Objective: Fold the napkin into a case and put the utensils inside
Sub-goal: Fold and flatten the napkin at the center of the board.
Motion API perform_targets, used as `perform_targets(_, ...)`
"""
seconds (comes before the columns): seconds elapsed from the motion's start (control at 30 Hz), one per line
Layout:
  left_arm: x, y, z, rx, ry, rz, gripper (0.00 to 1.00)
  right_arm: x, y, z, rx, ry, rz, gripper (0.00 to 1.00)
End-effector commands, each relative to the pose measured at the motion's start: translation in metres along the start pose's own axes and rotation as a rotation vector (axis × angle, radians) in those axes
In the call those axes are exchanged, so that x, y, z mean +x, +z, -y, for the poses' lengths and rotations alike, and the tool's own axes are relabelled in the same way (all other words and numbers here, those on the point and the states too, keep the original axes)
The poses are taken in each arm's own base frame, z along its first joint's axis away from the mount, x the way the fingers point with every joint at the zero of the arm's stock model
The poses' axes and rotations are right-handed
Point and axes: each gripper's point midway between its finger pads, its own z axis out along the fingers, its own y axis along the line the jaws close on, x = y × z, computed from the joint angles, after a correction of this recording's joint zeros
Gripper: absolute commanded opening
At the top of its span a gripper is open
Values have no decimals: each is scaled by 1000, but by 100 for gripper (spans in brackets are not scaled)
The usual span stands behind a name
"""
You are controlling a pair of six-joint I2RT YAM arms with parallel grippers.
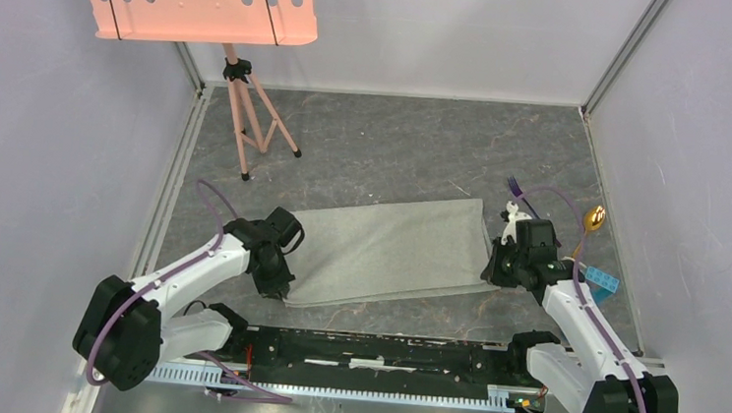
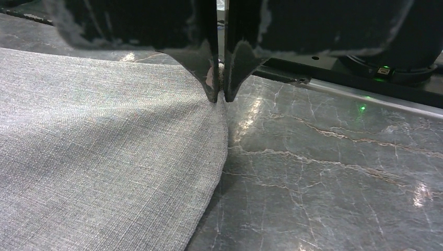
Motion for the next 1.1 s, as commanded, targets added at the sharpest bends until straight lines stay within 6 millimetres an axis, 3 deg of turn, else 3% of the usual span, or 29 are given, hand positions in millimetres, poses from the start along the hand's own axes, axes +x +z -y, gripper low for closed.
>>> perform_targets(0.0,-1,2,-9,-56,-28,16,2,2,1,8,38,17,12,0)
perform_targets(0.53,3,12,-3,-81,20,-7,2,12,7,23,125,46,-32,0)
perform_targets(0.8,-6,5,-1,-83,5,38,2,11,10,24,125,43,-33,0)
perform_targets(1.07,0,13,-3,-92,9,9,2,6,9,27,146,45,-14,0)
